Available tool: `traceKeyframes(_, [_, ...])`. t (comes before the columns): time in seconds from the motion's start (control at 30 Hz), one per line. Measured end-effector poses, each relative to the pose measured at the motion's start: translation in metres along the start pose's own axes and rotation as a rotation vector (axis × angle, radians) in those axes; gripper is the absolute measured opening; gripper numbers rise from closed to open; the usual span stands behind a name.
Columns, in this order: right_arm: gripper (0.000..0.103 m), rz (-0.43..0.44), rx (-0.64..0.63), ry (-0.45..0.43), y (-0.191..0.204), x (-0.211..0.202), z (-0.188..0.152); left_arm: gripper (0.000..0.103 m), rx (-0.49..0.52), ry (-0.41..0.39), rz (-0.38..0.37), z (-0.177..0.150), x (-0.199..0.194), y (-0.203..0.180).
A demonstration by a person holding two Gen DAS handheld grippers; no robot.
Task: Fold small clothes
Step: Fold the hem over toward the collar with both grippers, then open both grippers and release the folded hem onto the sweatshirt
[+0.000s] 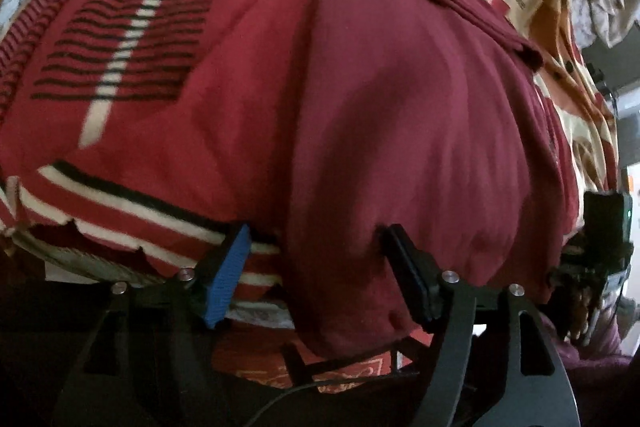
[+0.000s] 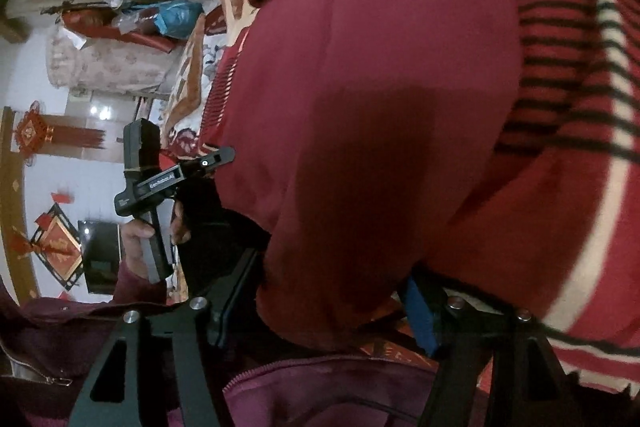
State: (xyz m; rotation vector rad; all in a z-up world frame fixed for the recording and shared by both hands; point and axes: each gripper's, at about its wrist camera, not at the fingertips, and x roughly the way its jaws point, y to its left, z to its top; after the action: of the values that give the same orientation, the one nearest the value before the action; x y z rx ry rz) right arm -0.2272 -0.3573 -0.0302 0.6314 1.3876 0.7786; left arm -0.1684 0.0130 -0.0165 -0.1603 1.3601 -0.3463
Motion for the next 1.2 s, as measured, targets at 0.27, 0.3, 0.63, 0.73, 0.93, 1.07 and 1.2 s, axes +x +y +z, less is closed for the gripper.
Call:
traceKeyframes(0.27, [0.021, -0.014, -0.132, -0.091, 0.037, -0.009, 0.016, 0.010, 0.082, 0.017, -0.063, 0.001, -0.007, -0.018])
traceKeyframes(0.3, [0.019, -0.019, -0.154, -0.119, 0.044, -0.016, 0.019, 0.009, 0.094, -0.005, -0.075, 0.003, -0.014, -0.021])
traceKeyframes(0.63, [0.016, -0.062, -0.263, -0.465, 0.075, -0.092, 0.113, 0.009, 0.094, -0.313, -0.219, 0.113, -0.082, -0.035])
traceKeyframes(0.73, [0.015, -0.087, -0.249, -0.543, 0.071, -0.107, 0.149, 0.009, 0.082, -0.357, -0.216, 0.165, -0.071, -0.039])
traceKeyframes(0.93, [0.015, -0.221, -0.191, -0.616, 0.044, -0.112, 0.228, 0.009, 0.007, -0.368, -0.196, 0.256, -0.027, -0.042])
traceKeyframes(1.07, [0.019, -0.282, -0.097, -0.597, 0.000, -0.100, 0.279, 0.010, -0.055, -0.335, -0.232, 0.297, 0.007, -0.036])
traceKeyframes(1.2, [0.037, -0.329, -0.083, -0.536, -0.018, -0.099, 0.297, 0.074, -0.065, -0.369, -0.283, 0.317, 0.015, -0.028])
